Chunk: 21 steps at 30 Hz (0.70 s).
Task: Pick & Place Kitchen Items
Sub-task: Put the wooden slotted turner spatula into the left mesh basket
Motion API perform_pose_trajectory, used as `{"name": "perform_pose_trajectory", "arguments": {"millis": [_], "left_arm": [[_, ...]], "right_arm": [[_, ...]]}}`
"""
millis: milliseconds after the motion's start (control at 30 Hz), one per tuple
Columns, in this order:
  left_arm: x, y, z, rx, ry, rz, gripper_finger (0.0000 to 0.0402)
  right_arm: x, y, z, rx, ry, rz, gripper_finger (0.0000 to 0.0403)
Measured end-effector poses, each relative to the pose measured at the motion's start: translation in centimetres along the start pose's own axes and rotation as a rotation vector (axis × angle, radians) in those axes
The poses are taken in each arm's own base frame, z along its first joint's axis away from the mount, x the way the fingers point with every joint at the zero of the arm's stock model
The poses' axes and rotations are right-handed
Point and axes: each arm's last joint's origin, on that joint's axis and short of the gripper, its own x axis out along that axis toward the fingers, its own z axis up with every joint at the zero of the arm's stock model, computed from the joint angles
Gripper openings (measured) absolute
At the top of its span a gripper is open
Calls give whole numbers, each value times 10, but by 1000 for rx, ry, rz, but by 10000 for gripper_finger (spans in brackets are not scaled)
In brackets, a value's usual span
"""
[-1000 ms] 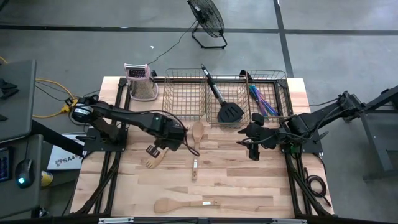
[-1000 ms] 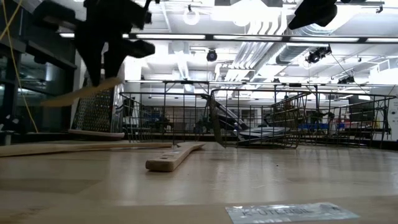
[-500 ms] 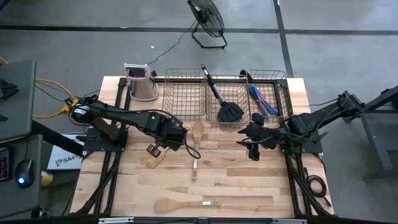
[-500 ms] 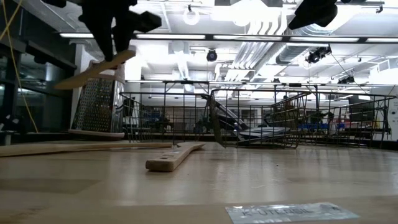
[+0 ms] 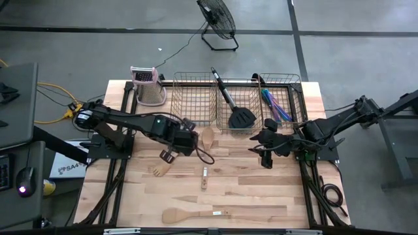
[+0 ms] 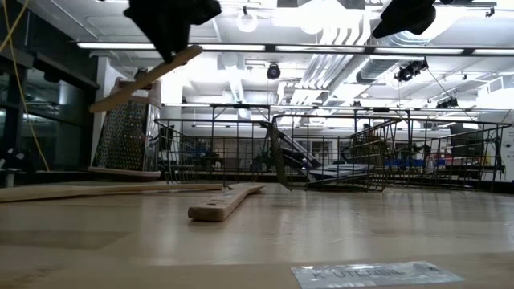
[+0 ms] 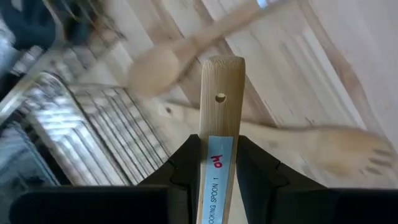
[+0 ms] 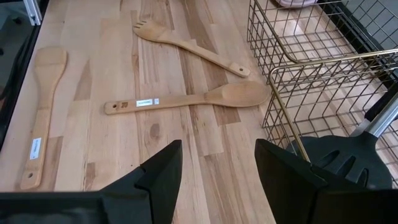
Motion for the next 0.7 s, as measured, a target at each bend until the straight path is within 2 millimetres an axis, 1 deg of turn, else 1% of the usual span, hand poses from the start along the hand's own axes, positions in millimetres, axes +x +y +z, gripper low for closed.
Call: {"name": "perform_pose_trajectory", "arguments": {"millis": [167,333,433,500,700], "left_arm": [[0,5,6,2,-47,85,73],[-1,9,7,12,-23,192,73],[-6,13,8,36,-10,247,73],[-9,15,9,81,-3,286,73],[-11,23,16,229,-19,392,73]], "right_arm": [[0,0,0,0,-1,-1,195],[0,0,0,0,-1,-2,195],[0,0,0,0,-1,-2,195],[0,0,0,0,-1,-2,195],[0,0,0,1,-4,-1,195]]}}
